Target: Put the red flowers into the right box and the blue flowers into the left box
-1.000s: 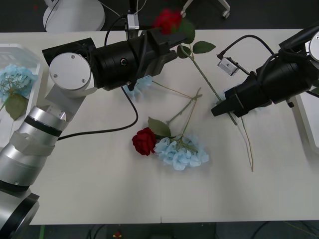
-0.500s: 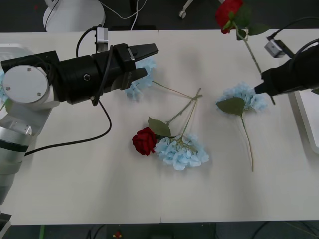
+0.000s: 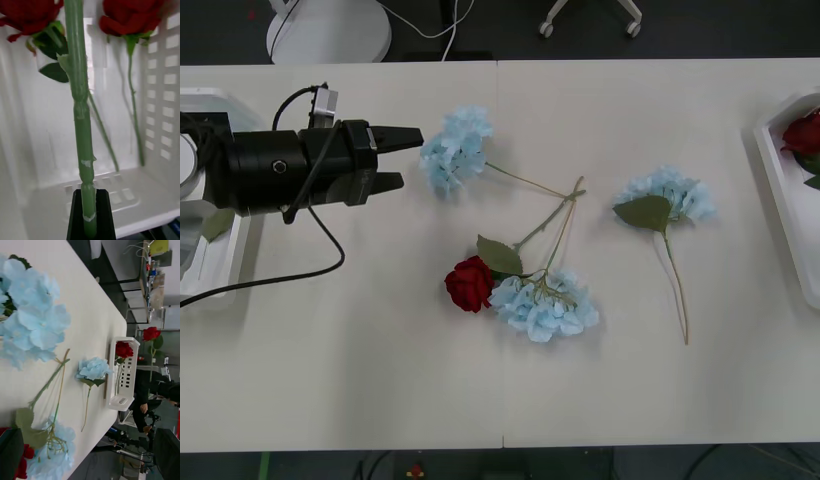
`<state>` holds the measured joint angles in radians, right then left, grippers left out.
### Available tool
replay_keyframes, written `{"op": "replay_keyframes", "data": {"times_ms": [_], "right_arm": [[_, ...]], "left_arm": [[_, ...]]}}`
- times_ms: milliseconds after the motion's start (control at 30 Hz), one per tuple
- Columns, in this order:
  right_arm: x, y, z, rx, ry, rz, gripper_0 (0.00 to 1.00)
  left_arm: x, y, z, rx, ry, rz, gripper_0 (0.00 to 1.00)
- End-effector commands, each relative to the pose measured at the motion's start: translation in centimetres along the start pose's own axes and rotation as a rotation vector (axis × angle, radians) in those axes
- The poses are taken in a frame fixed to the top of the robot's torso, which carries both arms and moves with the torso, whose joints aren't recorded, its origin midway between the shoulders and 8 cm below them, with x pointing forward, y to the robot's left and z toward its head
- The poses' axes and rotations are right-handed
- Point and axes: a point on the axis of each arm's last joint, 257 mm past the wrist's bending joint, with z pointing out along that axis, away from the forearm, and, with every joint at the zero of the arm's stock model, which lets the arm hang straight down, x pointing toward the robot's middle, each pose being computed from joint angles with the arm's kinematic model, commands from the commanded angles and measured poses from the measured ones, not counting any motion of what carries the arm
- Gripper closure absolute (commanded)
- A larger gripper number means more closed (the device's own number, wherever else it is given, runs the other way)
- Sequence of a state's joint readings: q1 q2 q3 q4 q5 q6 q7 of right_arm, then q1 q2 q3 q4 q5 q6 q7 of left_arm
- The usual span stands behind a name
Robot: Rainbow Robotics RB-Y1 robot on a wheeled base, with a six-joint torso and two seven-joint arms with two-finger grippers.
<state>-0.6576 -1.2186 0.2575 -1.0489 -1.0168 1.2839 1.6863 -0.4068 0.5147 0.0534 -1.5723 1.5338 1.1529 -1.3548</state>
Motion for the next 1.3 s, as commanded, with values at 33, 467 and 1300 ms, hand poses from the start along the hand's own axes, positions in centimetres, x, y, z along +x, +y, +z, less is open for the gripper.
{"op": "replay_keyframes", "data": {"times_ms": [33,467,1300], "right_arm": [[1.0,-7.6,-0.8,0.164,0.001,-0.059,1.00],[6.2,-8.3,6.7,0.270,0.102,-0.090,1.00],[1.8,-9.3,5.4,0.345,0.005,-0.292,0.37]], "left_arm": [[-2.3,-0.2,-1.0,-0.025,-0.022,-0.035,0.00],[-3.9,0.0,0.9,-0.169,-0.074,-0.409,0.00],[-1.3,-1.5,13.3,-0.316,-0.298,-0.396,0.00]]}}
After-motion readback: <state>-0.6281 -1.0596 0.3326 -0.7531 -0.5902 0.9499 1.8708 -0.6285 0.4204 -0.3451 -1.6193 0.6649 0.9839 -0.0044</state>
